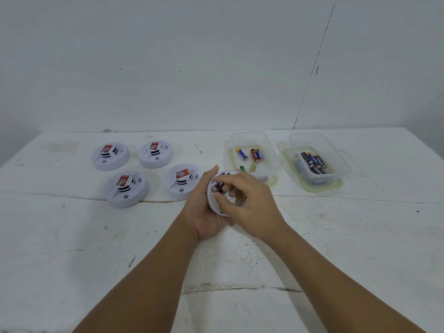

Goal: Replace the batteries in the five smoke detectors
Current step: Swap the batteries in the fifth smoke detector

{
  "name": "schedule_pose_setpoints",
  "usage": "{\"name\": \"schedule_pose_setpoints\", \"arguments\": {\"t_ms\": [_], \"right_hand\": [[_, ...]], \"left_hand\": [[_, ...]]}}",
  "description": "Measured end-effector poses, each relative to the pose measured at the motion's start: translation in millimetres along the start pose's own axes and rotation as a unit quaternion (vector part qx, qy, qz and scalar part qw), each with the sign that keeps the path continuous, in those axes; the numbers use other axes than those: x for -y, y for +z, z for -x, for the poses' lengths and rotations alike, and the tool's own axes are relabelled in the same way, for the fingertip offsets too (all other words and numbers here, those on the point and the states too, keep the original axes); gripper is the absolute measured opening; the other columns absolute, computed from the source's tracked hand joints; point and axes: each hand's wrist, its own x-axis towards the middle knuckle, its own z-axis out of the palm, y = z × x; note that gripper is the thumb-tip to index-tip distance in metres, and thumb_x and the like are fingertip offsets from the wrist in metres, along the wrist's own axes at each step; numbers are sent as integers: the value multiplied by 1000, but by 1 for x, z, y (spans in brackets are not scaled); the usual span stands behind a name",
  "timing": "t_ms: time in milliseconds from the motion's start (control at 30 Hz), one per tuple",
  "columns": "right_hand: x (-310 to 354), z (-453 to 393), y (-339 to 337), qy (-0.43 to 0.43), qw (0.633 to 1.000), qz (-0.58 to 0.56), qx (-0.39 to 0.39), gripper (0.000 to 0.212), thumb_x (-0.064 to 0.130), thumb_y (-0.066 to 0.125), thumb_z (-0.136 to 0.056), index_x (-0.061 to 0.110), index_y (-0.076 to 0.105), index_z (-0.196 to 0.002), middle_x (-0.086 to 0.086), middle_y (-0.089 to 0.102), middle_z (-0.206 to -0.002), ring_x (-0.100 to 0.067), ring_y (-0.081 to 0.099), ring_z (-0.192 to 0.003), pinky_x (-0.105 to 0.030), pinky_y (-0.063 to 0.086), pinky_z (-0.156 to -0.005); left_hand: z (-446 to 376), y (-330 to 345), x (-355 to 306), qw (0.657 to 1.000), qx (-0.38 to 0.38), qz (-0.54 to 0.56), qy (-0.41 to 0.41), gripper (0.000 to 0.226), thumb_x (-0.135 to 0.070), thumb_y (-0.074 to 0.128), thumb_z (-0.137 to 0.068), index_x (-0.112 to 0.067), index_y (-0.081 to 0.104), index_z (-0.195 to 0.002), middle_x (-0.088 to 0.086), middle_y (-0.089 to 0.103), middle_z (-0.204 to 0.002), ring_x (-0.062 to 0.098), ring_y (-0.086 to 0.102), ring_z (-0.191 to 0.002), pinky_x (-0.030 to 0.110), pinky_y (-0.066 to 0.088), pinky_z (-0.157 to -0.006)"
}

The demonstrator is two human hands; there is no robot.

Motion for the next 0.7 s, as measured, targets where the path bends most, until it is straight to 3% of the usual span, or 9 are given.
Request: {"name": "schedule_pose_setpoints", "arguments": {"t_ms": [133, 267, 467, 700], "right_hand": [[-2, -1, -2, 4, 1000, 17, 7, 27, 13, 79, -90, 22, 80, -115, 2, 65, -97, -11, 64, -93, -15, 49, -89], [2, -2, -6, 22, 1000, 3, 3, 25, 12, 83, -86, 22, 80, -109, 6, 65, -98, -13, 64, -86, -16, 50, -79], [0, 3, -5, 40, 999, -21, -10, 31, 23, 86, -84, 24, 77, -113, 13, 67, -97, -15, 66, -85, -19, 52, -77], [1, 2, -2, 16, 1000, 8, -2, 23, 17, 81, -89, 23, 80, -112, 7, 66, -95, -12, 64, -92, -19, 50, -83]], "left_hand": [[3, 1, -1, 1000, 10, 25, -3, 52, -57, 54, -98, -11, 79, -104, 9, 74, -103, 25, 74, -99, 38, 57, -90], [3, 3, -1, 1000, 2, 26, -1, 51, -56, 54, -99, -10, 75, -107, 10, 74, -101, 29, 75, -98, 42, 62, -78], [4, 3, 0, 999, -21, -24, 16, 44, -57, 58, -97, -14, 64, -106, 6, 62, -104, 26, 68, -106, 42, 55, -93], [2, -1, 1, 1000, 5, 4, -6, 53, -58, 58, -96, -13, 72, -120, 9, 71, -119, 28, 71, -110, 43, 57, -91]]}}
